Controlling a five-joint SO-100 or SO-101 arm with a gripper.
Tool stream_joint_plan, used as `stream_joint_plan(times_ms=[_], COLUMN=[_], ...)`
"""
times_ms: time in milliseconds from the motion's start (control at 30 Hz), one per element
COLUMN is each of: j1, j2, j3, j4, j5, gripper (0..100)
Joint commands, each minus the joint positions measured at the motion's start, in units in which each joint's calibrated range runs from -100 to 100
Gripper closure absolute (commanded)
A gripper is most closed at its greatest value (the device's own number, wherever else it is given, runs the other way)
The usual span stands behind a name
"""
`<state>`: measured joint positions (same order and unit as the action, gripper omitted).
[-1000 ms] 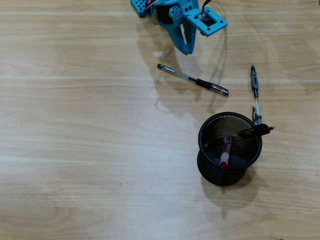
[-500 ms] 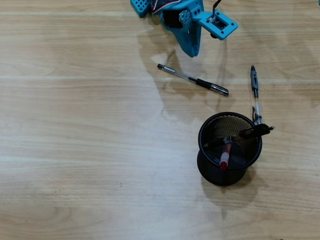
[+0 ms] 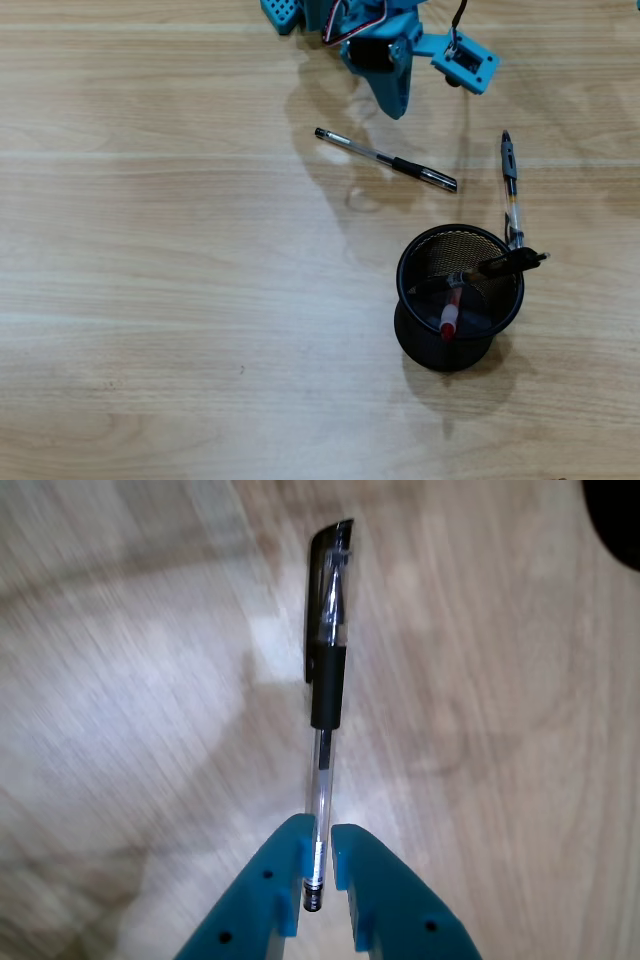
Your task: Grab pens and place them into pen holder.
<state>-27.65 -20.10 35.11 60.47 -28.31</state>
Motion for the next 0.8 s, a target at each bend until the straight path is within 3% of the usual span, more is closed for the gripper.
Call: stream_joint_plan(times_ms=[0,767], j1=[-0.2,-1.4], j2=[0.7,18.5], j3=[-3.1,-15.7], j4=[-0.3,0.3], j5=[2.1,4.3], gripper=[98,98])
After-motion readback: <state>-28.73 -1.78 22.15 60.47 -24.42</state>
